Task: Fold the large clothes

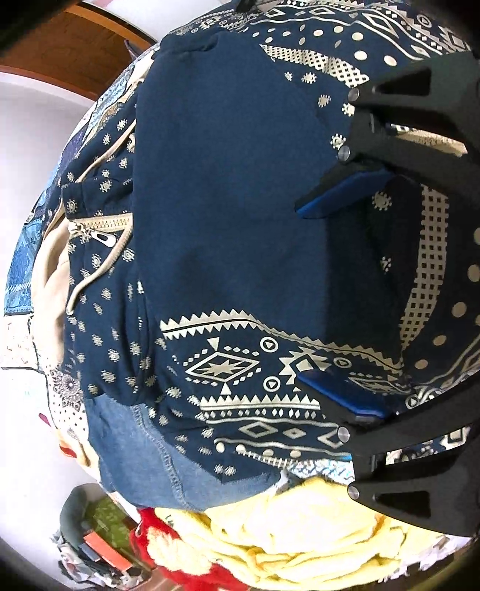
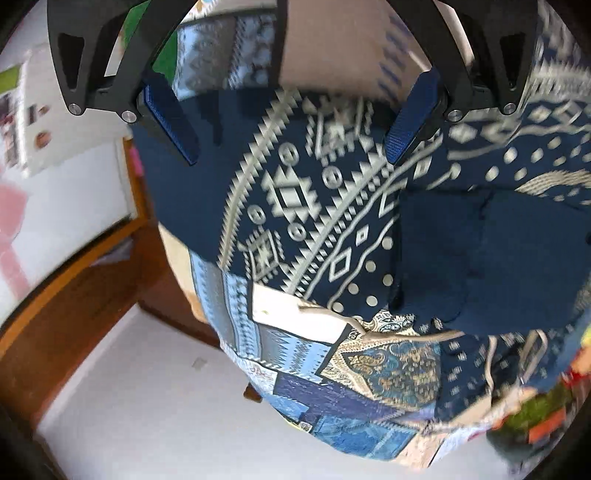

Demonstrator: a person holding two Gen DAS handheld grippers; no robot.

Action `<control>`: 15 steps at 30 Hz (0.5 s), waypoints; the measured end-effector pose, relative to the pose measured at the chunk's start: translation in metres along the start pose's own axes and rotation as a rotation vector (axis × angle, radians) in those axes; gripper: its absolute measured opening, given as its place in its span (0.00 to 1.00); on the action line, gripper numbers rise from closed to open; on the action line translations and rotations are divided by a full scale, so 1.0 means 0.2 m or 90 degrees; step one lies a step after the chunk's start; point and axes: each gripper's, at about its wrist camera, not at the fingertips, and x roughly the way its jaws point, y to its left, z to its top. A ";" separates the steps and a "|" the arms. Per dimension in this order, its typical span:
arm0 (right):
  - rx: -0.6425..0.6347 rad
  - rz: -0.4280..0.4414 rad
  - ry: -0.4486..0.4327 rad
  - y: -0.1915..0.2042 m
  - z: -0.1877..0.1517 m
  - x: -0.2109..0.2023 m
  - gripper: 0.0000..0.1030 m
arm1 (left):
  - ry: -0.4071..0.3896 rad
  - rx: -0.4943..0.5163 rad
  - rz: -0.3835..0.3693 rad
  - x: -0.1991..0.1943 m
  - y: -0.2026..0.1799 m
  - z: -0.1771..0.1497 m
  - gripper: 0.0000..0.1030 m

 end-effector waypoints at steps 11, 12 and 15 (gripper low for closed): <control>0.162 0.104 -0.023 -0.48 -0.15 -0.28 0.97 | -0.116 0.063 -0.024 -0.38 -0.32 0.19 0.82; 0.183 0.125 -0.019 -0.52 -0.18 -0.28 0.97 | -0.123 0.066 -0.029 -0.39 -0.34 0.20 0.82; 0.245 0.174 -0.003 -0.63 -0.22 -0.21 0.97 | -0.140 0.075 -0.057 -0.43 -0.47 0.25 0.82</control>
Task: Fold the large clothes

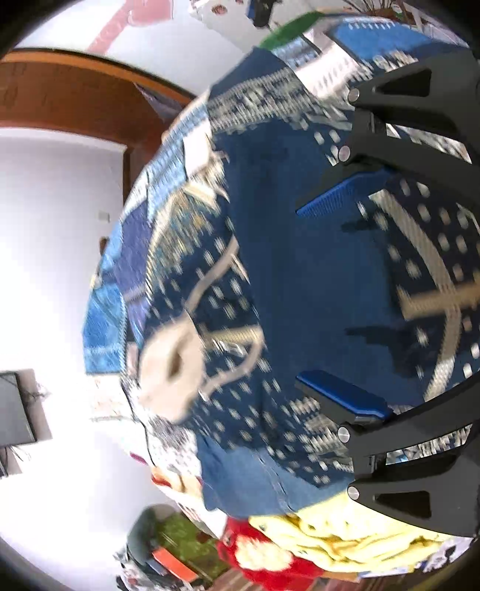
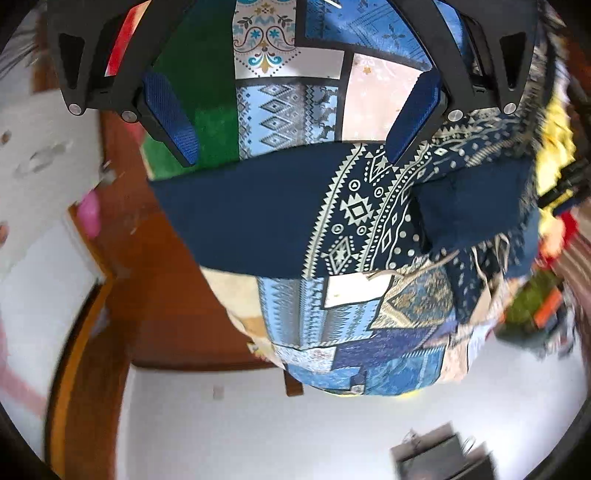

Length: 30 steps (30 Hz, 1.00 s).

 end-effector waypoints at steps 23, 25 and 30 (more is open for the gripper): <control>0.248 0.061 0.039 -0.39 0.19 0.57 0.32 | 0.053 -0.003 -0.056 0.30 -0.21 0.04 0.84; 0.214 0.041 0.031 -0.34 0.22 0.54 0.18 | 0.052 -0.005 -0.051 0.29 -0.20 0.04 0.84; 0.129 -0.002 -0.038 -0.18 0.28 0.35 0.12 | 0.031 -0.002 -0.045 0.20 -0.18 0.04 0.84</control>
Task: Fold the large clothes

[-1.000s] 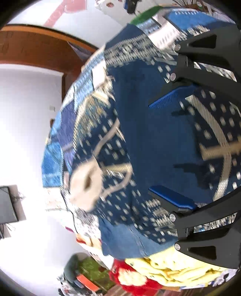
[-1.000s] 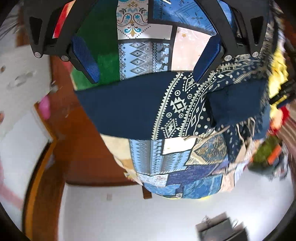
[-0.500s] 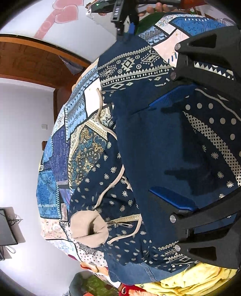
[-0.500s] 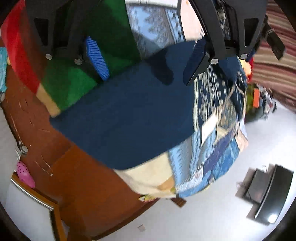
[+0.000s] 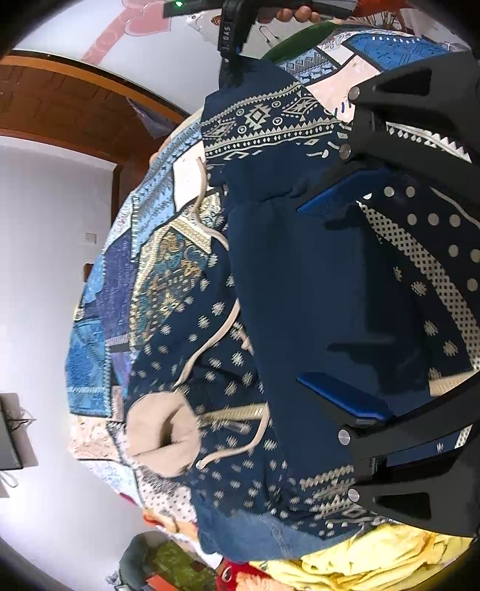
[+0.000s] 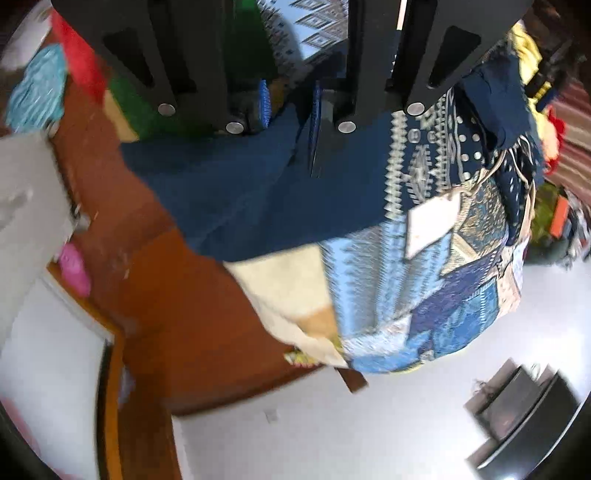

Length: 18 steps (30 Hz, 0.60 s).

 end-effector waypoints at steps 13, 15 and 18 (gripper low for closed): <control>-0.184 0.064 -0.142 0.72 0.00 -0.54 0.09 | -0.100 -0.010 0.027 -0.40 0.16 -0.02 0.84; -0.214 0.078 -0.149 0.87 -0.03 -0.57 0.09 | -0.109 -0.022 0.032 -0.45 0.22 -0.04 0.84; -0.245 0.113 -0.140 1.07 -0.10 -0.57 0.09 | -0.117 -0.042 0.039 -0.51 0.31 -0.08 0.84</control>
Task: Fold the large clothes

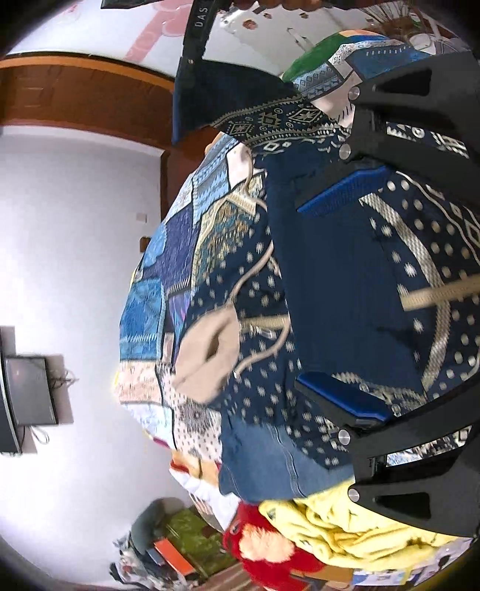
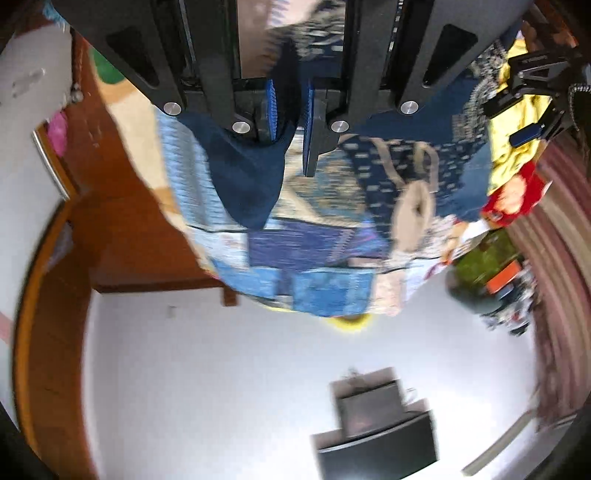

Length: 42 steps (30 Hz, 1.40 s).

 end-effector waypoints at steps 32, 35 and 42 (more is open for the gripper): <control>0.048 0.126 0.420 0.55 -0.73 0.61 0.10 | 0.074 -0.103 0.027 -0.02 0.47 -0.37 0.84; 0.070 0.160 0.439 0.52 -0.73 0.57 0.10 | 0.077 -0.082 0.020 -0.02 0.40 -0.36 0.84; 0.005 0.174 0.367 0.46 -0.66 0.36 0.10 | 0.089 -0.026 -0.001 0.03 0.19 -0.27 0.84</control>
